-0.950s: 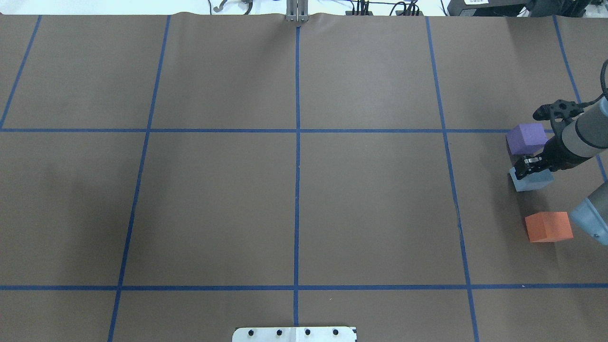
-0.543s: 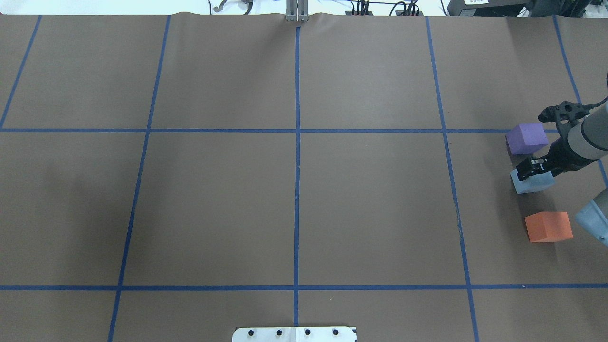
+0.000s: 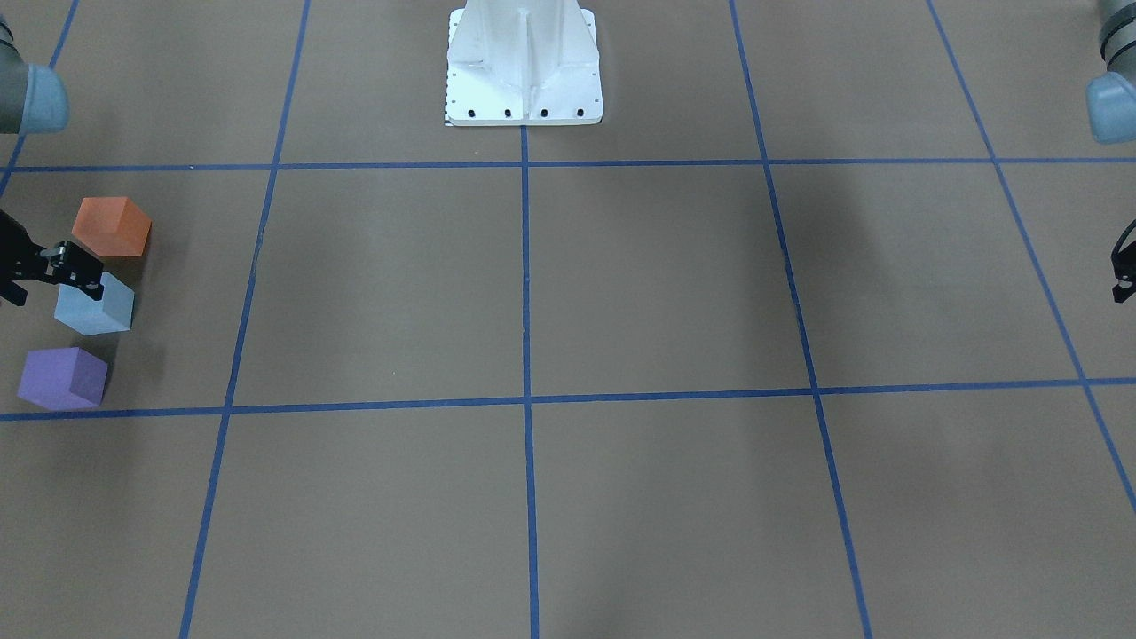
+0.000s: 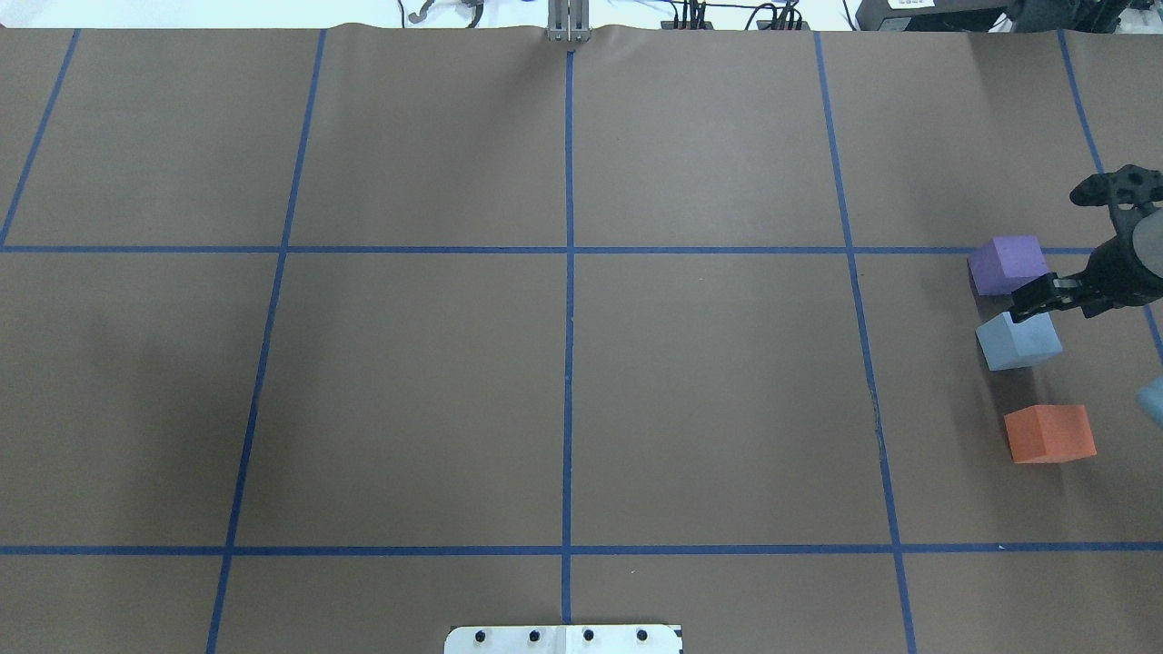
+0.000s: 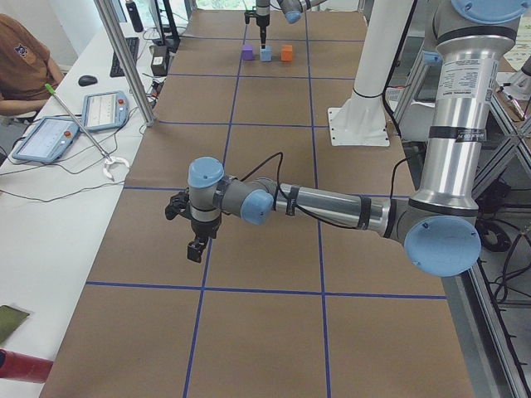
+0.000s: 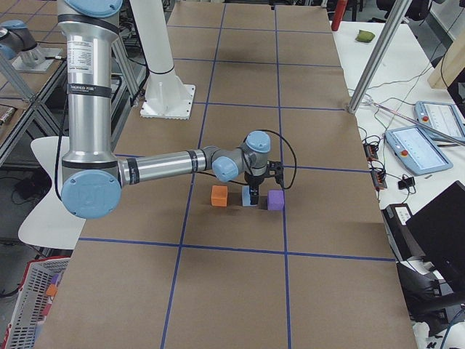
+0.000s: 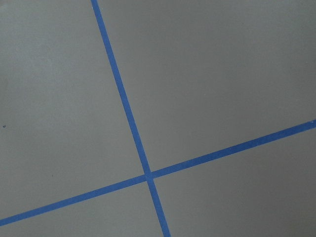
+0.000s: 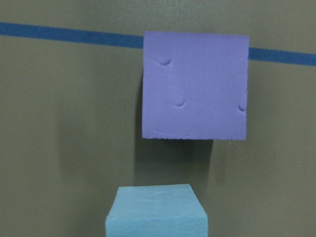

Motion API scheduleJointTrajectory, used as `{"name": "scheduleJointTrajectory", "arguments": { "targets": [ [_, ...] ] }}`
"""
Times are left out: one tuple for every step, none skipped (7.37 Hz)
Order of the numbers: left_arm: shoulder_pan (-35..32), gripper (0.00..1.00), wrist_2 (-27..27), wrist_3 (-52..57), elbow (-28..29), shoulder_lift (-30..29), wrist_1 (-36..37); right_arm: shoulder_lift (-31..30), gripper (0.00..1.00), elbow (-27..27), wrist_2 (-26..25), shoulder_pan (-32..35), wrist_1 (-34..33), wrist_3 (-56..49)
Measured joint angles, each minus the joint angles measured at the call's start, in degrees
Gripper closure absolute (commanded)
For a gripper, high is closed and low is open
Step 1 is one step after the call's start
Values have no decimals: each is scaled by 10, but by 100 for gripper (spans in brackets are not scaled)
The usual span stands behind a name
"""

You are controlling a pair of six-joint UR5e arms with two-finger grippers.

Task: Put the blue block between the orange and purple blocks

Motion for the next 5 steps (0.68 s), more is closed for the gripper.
{"name": "scheduleJointTrajectory", "arguments": {
  "targets": [
    [0, 0, 0, 0, 0, 0, 0, -2, 0, 17, 27, 42, -2, -4],
    [0, 0, 0, 0, -1, 0, 0, -3, 0, 22, 49, 84, -7, -30],
    [-2, 0, 0, 1, 0, 2, 0, -5, 0, 17, 61, 122, -27, -95],
    [-7, 0, -1, 2, 1, 3, 0, -4, 0, 9, 67, 161, -71, -189],
    [-18, 0, -4, 4, 2, 5, 2, 3, 0, 4, 69, 201, -129, -277]
  ]
}}
